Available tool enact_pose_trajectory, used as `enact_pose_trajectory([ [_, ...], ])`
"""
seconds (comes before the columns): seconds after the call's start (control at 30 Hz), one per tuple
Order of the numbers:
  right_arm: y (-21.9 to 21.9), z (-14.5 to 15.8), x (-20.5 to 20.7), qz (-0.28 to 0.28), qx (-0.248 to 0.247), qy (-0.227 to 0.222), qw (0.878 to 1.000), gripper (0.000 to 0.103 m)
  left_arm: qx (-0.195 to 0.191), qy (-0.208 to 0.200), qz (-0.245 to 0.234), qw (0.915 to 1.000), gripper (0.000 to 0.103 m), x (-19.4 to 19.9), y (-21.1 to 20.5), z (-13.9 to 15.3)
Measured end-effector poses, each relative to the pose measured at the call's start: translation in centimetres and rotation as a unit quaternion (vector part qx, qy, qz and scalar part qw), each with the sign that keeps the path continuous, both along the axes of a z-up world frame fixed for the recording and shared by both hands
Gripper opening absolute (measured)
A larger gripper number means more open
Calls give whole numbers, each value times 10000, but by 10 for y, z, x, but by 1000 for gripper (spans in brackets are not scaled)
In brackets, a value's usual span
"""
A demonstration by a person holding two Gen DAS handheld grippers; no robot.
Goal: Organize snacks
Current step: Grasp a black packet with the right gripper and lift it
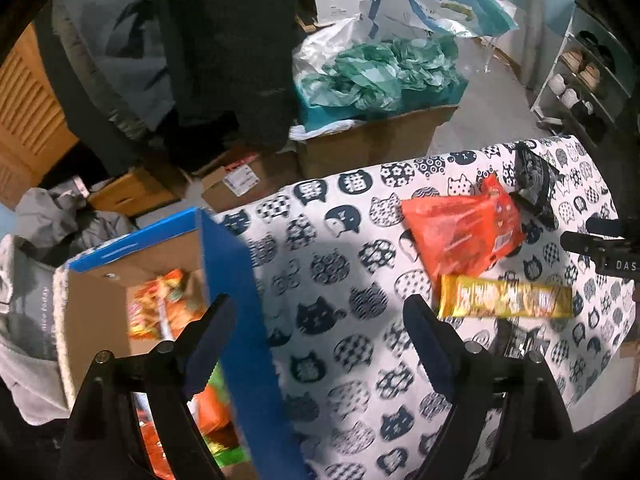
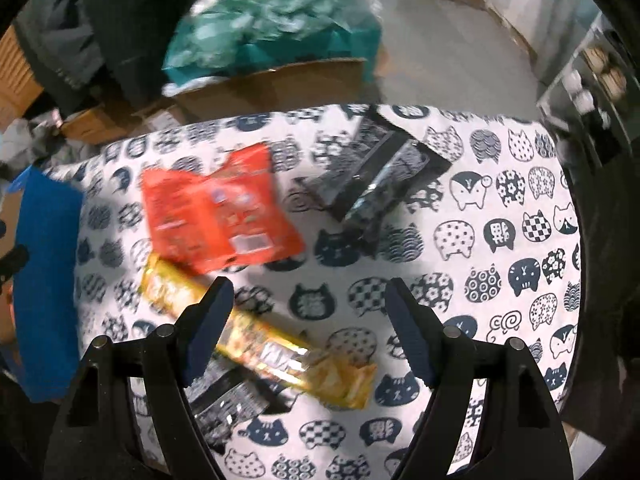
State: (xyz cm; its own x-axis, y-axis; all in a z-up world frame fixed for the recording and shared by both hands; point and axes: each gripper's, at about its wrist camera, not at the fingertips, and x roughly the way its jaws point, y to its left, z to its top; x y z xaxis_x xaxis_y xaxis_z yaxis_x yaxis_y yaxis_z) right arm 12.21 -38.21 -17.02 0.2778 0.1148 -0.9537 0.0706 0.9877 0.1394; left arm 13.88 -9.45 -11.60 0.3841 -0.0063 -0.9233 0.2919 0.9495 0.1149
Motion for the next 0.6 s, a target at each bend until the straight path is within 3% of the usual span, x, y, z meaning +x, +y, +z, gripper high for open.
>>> enact_pose_trajectory([
  [0.4, -53, -40, 62, -1133, 361, 281, 9925, 77, 74, -26, -86, 9999, 87, 53, -19, -31],
  [0.6, -51, -56, 74, -1217, 444, 352, 9909, 78, 23, 129, -30, 9999, 87, 68, -25, -49],
])
